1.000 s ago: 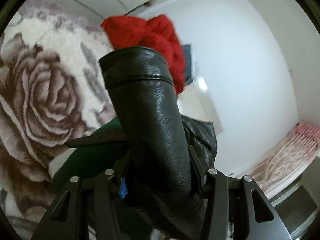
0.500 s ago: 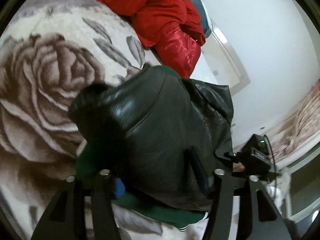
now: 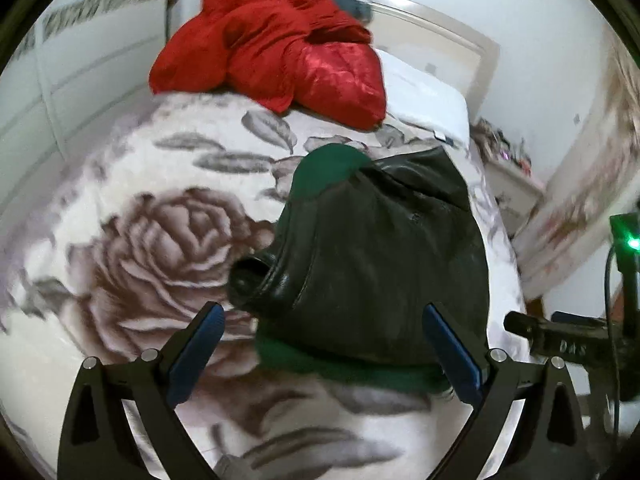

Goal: Fold large clothes
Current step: 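Open both tools and pull them back from the stacked clothes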

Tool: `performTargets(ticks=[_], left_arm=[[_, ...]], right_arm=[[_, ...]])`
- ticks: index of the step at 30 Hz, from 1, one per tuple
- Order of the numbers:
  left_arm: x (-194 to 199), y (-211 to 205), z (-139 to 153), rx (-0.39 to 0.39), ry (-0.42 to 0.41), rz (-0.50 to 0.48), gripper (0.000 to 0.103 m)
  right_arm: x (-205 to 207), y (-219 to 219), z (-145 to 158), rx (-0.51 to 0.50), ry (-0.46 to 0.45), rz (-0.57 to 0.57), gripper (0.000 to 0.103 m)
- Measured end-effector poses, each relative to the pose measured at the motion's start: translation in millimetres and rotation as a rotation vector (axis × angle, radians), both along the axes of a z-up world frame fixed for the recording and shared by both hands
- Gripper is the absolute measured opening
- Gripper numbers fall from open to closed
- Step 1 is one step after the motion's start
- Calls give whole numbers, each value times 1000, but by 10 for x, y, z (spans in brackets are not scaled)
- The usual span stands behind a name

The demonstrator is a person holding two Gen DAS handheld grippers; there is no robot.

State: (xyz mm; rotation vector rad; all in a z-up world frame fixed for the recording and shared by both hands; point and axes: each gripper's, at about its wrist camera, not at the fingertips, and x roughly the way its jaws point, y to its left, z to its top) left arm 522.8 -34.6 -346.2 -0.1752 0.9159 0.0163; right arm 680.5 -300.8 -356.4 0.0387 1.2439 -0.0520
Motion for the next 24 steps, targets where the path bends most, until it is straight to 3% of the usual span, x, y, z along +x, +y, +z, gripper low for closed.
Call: performTargets(ticks=[8, 17, 24], left_arm=[[-640, -96, 753, 80, -21, -34, 101], [-1608, -186, 1685, 124, -32, -62, 101], [-2505, -374, 2410, 168, -103, -123, 101]], right_arm=[[-1231, 251, 851, -23, -74, -87, 93], [-2611, 303, 2224, -66, -223, -125, 93], [-3841, 330, 3177, -98, -307, -156, 93]])
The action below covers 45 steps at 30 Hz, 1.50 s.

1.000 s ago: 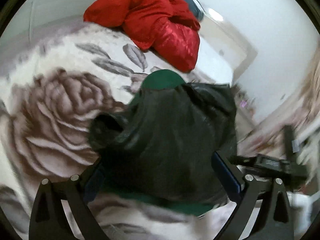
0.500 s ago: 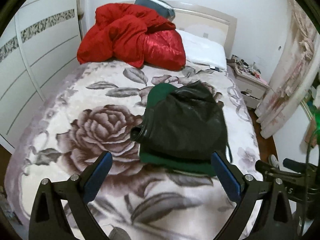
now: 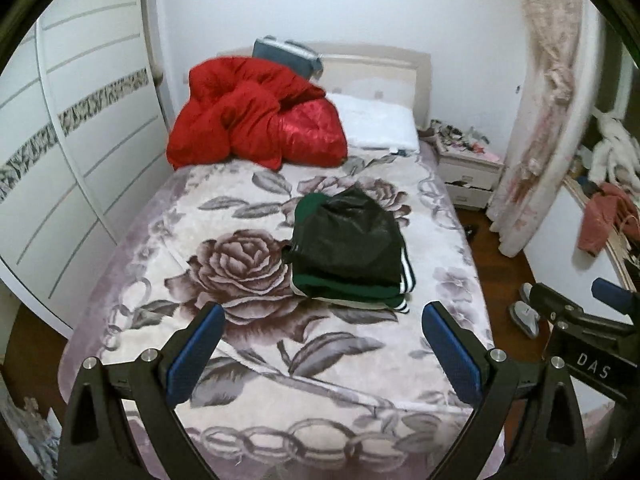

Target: Fold large clothes

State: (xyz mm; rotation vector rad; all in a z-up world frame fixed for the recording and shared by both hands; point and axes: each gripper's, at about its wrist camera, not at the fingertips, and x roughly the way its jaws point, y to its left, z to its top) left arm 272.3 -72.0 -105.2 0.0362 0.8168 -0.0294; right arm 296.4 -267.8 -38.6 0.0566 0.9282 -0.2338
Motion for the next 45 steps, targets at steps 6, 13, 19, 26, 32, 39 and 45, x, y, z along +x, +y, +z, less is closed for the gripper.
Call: performTargets(ticks=[6, 13, 19, 26, 32, 39, 45], left_arm=[[-535, -30, 441, -11, -45, -16, 101], [-997, 9, 836, -6, -121, -14, 101], [-1241, 111, 991, -9, -166, 2, 101], [-1390, 182, 1021, -22, -187, 20, 101], [-1482, 200, 1057, -12, -212, 43, 101], [-1534, 190, 1069, -7, -220, 55, 101], [-1554, 183, 1076, -10, -218, 58, 101]], right_arm=[[-846, 4, 674, -28, -81, -14, 93], [-1568, 15, 1217, -32, -156, -3, 93], [-1962, 85, 1524, -35, -216, 15, 93], [-2154, 168, 1685, -40, -246, 25, 98], [-2149, 168, 1723, -32, -261, 35, 100], [-2144, 166, 1749, -22, -264, 38, 100], [-2155, 165, 1785, -19, -263, 45, 101]])
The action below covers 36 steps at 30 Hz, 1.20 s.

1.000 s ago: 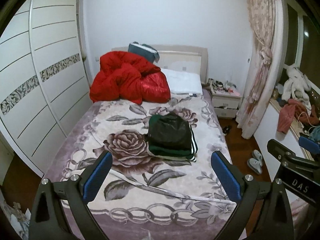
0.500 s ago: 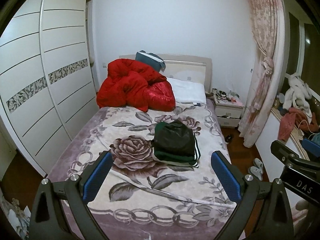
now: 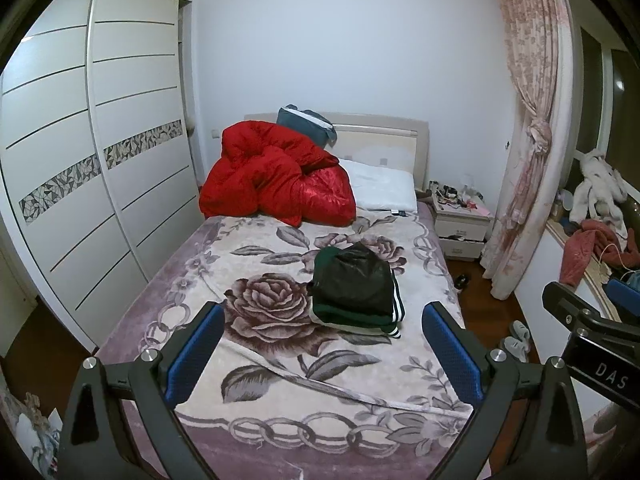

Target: Fold large clothes

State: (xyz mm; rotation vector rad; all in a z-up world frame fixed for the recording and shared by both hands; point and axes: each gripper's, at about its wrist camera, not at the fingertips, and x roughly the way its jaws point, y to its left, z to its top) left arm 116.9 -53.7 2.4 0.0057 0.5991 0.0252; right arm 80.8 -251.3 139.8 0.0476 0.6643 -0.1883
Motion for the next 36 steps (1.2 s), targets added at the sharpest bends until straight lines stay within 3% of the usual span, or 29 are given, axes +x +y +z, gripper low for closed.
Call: performTargets(ticks=[36], left_arm=[[20, 25, 83, -3, -9, 0, 101]], right_arm=[[-29, 11, 18, 2, 2, -2, 101]])
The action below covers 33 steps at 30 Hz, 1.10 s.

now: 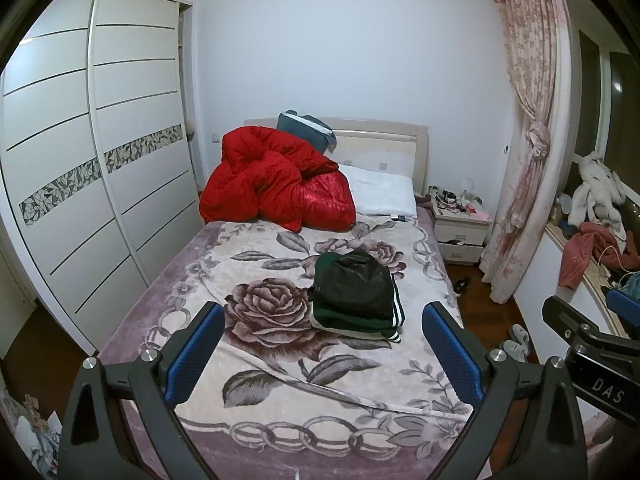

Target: Fold large clothes

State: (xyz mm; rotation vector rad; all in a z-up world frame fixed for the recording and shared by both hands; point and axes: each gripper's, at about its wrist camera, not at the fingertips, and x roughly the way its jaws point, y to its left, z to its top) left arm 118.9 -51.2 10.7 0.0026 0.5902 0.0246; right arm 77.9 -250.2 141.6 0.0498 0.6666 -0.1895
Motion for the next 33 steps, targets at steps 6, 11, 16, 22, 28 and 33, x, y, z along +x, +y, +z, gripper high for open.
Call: performTargets(ticks=[6, 11, 16, 22, 28, 33], left_arm=[[0, 12, 5, 0, 0, 0, 101], [-5, 12, -5, 1, 0, -1, 101], [19, 62, 54, 2, -4, 3, 101], [21, 108, 74, 6, -8, 7, 101], [12, 128, 82, 6, -11, 8, 101], [12, 130, 76, 3, -13, 7, 101]], right_arm=[[-5, -2, -5, 0, 1, 1, 101], [-38, 12, -17, -1, 1, -1, 101], [-57, 1, -17, 0, -1, 2, 101], [-66, -2, -23, -1, -10, -5, 101], [-28, -10, -22, -3, -12, 1, 101], [-11, -31, -30, -5, -11, 4, 102]])
